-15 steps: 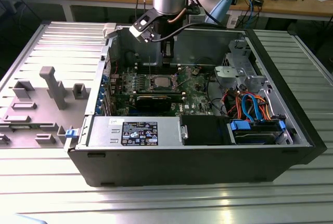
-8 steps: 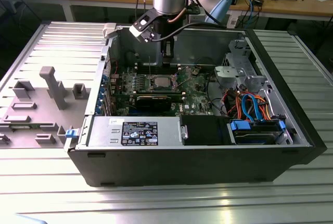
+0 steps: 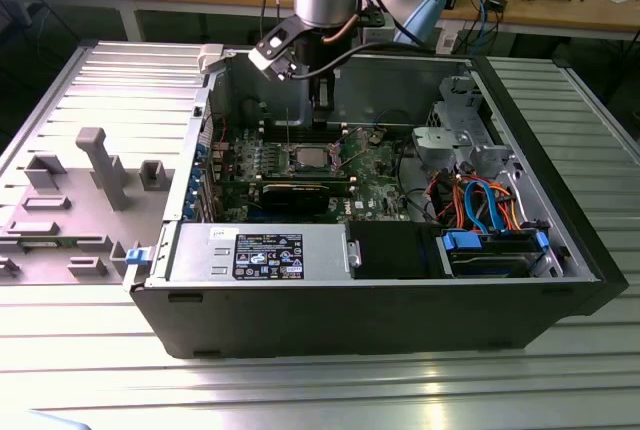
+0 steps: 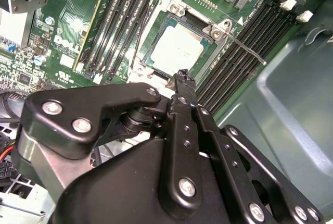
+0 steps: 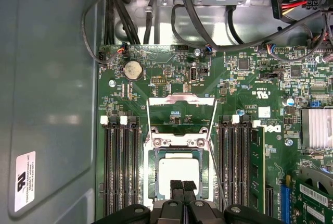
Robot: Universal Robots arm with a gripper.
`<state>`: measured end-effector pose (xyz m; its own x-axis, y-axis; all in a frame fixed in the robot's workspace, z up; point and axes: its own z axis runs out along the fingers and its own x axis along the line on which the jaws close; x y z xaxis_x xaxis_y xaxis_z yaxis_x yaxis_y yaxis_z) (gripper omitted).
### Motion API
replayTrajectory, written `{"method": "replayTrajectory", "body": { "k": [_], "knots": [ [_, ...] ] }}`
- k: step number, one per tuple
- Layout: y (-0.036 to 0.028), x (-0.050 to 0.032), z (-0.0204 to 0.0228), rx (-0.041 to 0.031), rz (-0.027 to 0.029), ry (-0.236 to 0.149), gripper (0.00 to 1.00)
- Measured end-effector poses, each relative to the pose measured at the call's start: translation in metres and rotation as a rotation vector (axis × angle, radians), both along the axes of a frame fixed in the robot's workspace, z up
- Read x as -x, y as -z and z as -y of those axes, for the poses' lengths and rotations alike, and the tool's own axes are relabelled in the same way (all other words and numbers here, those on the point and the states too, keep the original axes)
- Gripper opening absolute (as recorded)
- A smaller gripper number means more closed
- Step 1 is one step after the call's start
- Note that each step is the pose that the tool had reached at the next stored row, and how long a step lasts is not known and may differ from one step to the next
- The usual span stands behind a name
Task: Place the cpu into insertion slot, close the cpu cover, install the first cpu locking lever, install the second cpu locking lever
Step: 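Close the cpu cover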
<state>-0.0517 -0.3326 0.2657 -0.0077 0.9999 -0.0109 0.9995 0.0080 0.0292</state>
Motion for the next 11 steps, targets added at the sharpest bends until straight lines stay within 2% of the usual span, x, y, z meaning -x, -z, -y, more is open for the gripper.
{"method": "replayTrajectory", "body": {
  "k": [11],
  "knots": [
    [-0.0010, 0.0000, -0.0001, 0.0037, 0.0000, 0.000, 0.11]
  ]
}}
